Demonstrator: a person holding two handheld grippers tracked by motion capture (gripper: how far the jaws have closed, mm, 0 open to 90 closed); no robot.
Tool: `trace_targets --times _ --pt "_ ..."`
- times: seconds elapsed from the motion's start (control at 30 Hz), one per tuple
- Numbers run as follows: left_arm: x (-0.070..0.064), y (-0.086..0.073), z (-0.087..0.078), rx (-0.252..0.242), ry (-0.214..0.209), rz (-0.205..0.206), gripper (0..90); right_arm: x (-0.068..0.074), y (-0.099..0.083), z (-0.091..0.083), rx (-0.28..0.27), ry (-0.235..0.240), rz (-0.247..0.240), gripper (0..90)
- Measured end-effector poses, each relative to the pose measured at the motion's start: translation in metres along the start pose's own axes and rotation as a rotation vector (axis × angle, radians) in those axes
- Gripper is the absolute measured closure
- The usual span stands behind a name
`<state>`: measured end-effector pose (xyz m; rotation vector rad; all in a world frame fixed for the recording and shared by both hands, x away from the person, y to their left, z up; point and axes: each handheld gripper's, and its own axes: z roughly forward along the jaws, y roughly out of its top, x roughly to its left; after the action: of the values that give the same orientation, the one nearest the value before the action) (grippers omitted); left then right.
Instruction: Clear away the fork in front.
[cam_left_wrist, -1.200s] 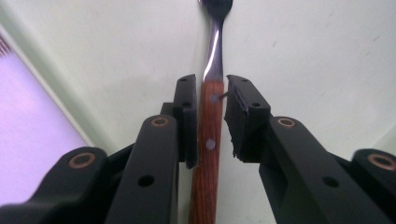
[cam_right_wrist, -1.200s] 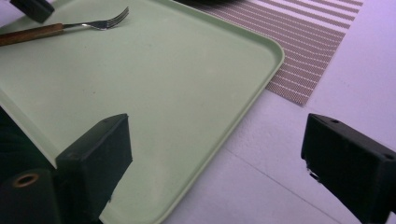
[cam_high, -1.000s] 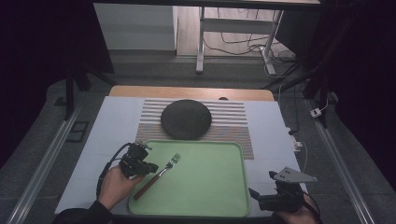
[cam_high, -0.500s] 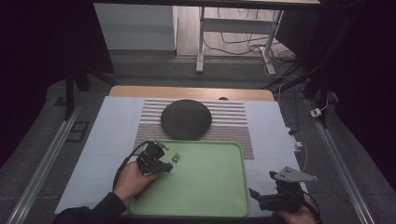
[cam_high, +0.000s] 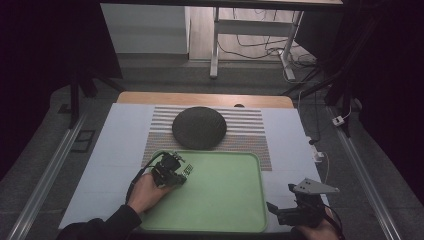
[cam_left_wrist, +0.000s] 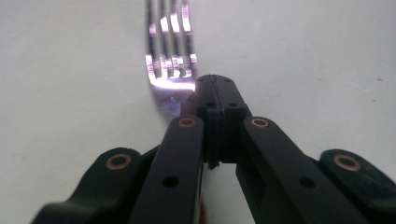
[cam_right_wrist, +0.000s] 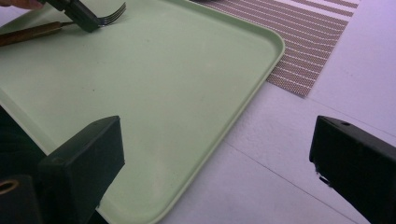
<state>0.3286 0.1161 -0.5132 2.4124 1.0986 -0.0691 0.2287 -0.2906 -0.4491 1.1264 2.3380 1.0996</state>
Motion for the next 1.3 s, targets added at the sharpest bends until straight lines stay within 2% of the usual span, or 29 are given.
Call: trace_targets --times 0.27,0.63,0.97,1.07,1.2,1.3 --pt "0.016 -0.005 -0.007 -0.004 0.051 -0.045 88.3 0.0 0.0 0.0 0.001 0.007 -0.001 3.7" --pt "0.044 -0.016 -0.017 -0.017 0.035 -0.148 88.2 0.0 0.0 0.001 0.003 0.013 -0.001 3.7" --pt "0.058 -0.023 -0.025 -0.027 0.072 -0.207 88.1 0.0 0.0 0.001 0.005 0.012 -0.002 3.8" --pt "0.06 -0.024 -0.026 -0.027 0.077 -0.211 88.1 0.0 0.0 0.001 0.008 0.011 -0.002 4.0" --pt "0.059 -0.025 -0.031 -0.073 0.054 -0.207 83.0 0.0 0.0 0.001 0.008 0.012 -0.002 4.2" --pt "0.056 -0.026 -0.039 -0.137 0.045 -0.188 70.2 0.0 0.0 0.001 0.008 0.012 0.0 4.2"
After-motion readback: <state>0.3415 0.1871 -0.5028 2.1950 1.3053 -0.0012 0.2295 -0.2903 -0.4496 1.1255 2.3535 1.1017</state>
